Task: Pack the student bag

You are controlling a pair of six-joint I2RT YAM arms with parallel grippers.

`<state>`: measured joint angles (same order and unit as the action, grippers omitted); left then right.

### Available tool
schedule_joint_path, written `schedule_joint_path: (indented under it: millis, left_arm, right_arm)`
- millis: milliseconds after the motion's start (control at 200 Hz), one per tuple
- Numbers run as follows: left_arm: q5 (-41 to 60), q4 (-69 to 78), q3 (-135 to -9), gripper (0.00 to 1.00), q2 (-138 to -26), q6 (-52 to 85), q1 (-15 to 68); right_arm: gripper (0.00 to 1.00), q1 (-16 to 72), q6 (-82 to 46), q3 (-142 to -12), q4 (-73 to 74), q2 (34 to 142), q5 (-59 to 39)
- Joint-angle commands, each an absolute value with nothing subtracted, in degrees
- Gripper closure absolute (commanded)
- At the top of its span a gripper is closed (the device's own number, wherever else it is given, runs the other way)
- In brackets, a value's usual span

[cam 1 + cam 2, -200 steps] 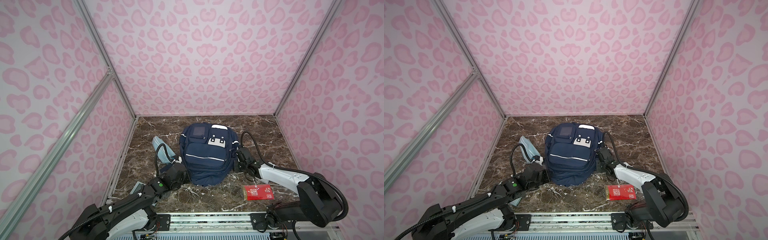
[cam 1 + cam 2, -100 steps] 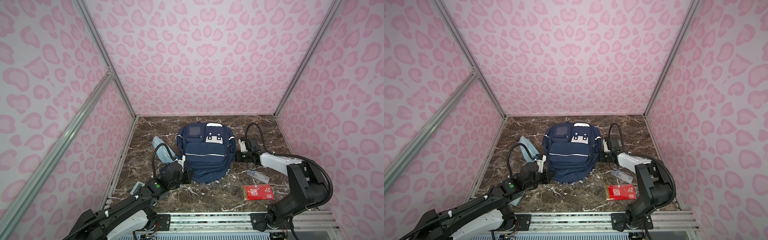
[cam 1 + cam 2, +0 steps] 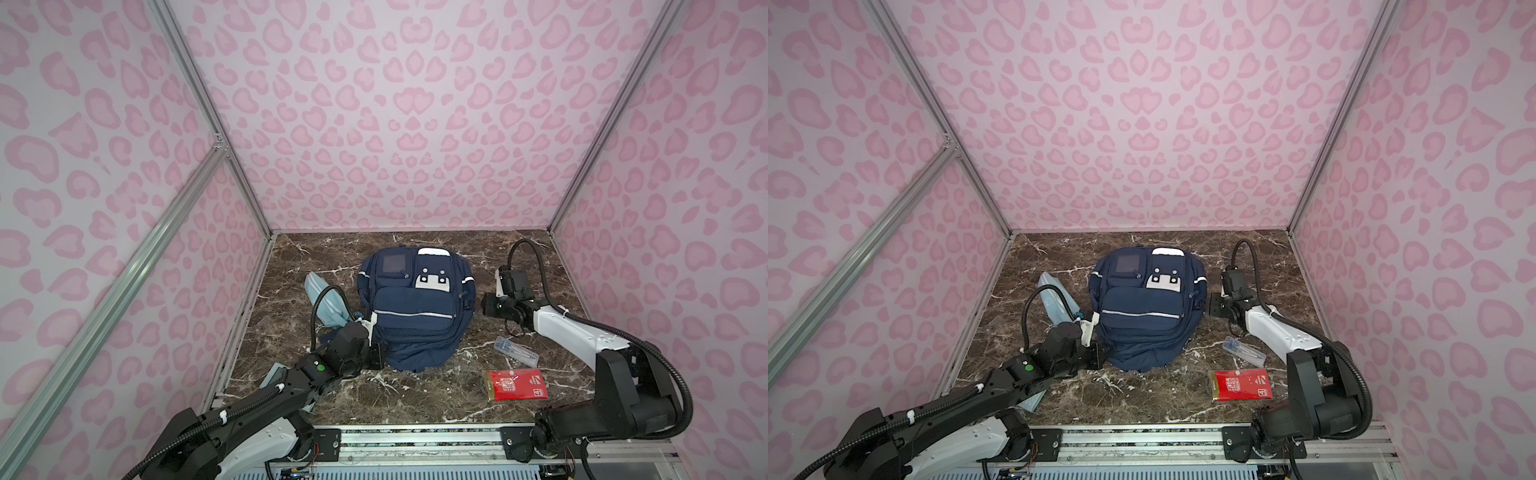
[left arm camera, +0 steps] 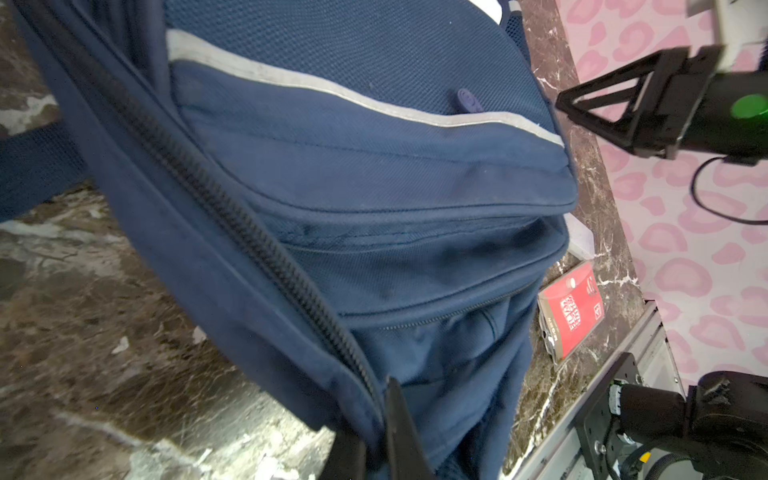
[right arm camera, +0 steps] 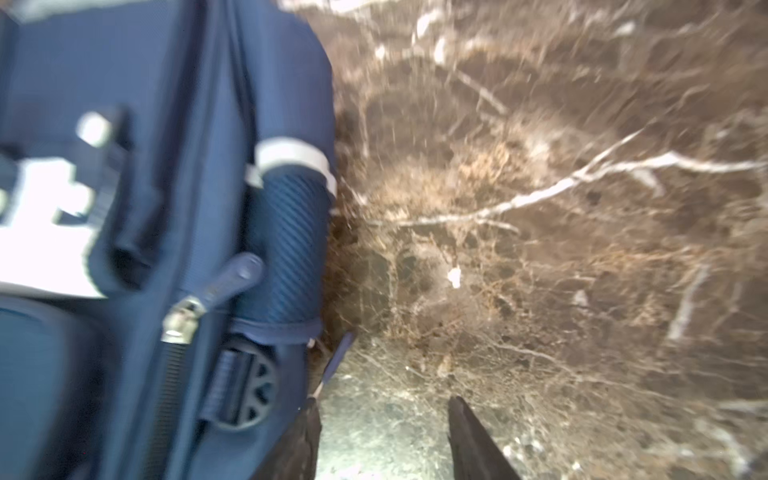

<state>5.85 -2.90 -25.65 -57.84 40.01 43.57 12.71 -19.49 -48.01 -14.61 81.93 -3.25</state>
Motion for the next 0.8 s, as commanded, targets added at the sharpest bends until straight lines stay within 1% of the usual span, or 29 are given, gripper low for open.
schedule_joint_path:
  millis: [0,45,50,55,60,65,75,130,160,200,330,420,485,520,595,675,795]
  left_arm:
    - [8.4,0.2,-26.47,0.97,-58.69,38.77,43.68]
    - [8.9,0.76,-26.5,0.97,-59.26,38.91,43.64]
    - [8.97,0.82,-26.52,0.97,-59.34,38.92,43.61]
    - [8.97,0.85,-26.53,0.97,-59.42,38.93,43.65]
    - [9.01,0.91,-26.54,0.97,-59.5,38.98,43.66]
    - [8.99,0.94,-26.54,0.97,-59.55,38.96,43.63]
    - [9.01,0.96,-26.52,0.97,-59.67,39.01,43.62]
    - [9.05,0.94,-26.63,0.97,-60.1,39.07,43.72]
    - [8.89,0.65,-26.7,0.97,-60.25,39.03,43.69]
    - [8.43,-0.01,-26.87,0.97,-60.43,38.89,43.83]
    - [7.23,-2.78,-28.35,0.97,-61.34,38.19,44.63]
    - [8.52,-2.73,-29.25,0.97,-61.48,39.43,45.84]
    - [6.64,-3.69,-29.94,0.97,-61.22,40.42,47.03]
    - [5.26,-4.26,-30.32,0.97,-61.17,40.54,47.5]
    - [2.89,-5.05,-30.68,0.97,-61.72,40.92,47.57]
    - [1.04,-6.22,-33.13,0.97,-64.02,40.91,47.43]
    - [-1.43,-9.73,-41.5,0.97,-68.99,38.88,47.4]
  right_arm:
    - [0.44,12.74,-19.18,-50.11,-15.51,81.51,-1.29]
    - [0.42,12.74,-18.29,-51.71,-14.53,82.87,-4.86]
    - [0.4,12.74,-18.28,-52.05,-14.43,83.1,-5.24]
    - [0.32,12.74,-18.24,-52.3,-14.38,83.25,-5.61]
    - [0.32,12.74,-18.24,-52.3,-14.38,83.25,-5.61]
    - [0.27,12.79,-18.26,-52.56,-14.35,83.55,-5.88]
    - [0.23,12.8,-18.34,-53.2,-14.27,84.12,-6.66]
    - [0.2,13.39,-18.24,-57.0,-14.71,87.57,-9.93]
    - [0.14,14.19,-17.78,-59.23,-14.45,89.57,-10.91]
    - [0.13,15.59,-17.2,-62.16,-14.04,92.36,-10.53]
    - [0.13,19.37,-16.87,-72.72,-14.85,103.14,-10.22]
    - [0.14,20.36,-18.56,-80.01,-16.97,112.39,-8.68]
    - [0.2,19.46,-20.55,-87.27,-24.31,119.39,-6.68]
    - [0.24,19.19,-20.74,-88.46,-26.58,121.13,-5.29]
    - [0.28,19.13,-20.99,-85.68,-26.83,119.34,-1.62]
    - [0.32,18.15,-21.44,-77.75,-25.35,113.94,1.88]
    - [0.35,13.39,-20.42,-73.22,-28.12,110.29,1.7]
